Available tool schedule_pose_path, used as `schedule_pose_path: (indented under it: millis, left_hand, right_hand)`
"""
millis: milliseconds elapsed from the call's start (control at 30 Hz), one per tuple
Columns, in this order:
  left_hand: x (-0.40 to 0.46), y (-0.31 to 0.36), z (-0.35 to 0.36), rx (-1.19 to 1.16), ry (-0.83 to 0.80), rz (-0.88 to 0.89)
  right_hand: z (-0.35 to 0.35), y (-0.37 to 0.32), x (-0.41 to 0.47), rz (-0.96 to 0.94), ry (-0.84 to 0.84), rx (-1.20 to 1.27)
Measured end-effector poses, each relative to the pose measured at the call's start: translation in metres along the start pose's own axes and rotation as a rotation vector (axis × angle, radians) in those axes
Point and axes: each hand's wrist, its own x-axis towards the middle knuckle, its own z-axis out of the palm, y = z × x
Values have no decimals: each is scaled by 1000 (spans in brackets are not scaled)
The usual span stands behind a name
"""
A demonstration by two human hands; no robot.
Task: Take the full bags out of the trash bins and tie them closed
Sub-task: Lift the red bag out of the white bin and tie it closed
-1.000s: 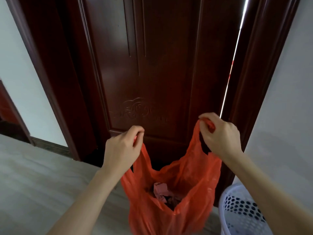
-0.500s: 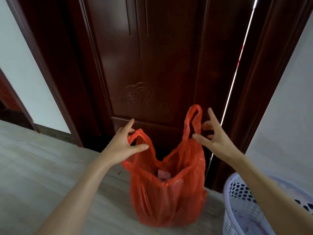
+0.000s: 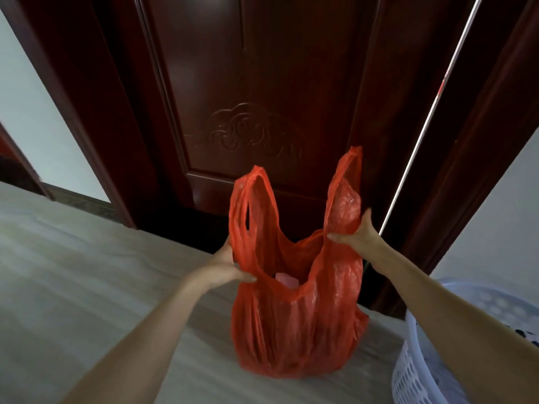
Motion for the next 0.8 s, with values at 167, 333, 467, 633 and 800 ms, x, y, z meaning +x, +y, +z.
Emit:
schedule_pose_path:
  millis: [167, 333, 467, 633, 800]
  left_hand:
    - [39, -8, 25, 104, -37, -9]
    - [36, -19, 48, -15, 198, 106]
    - [24, -30, 60, -726, 457, 36]
    - [13, -30, 68, -1147, 283, -167]
    - [10, -21, 70, -948, 379, -177]
  right_hand:
    - [14, 4, 10, -21, -39, -82]
    - [28, 37, 3, -125, 217, 6]
    - [20, 48, -3, -119, 376, 298]
    - [18, 47, -10, -96, 428, 397]
    - [25, 51, -14, 100, 405, 453]
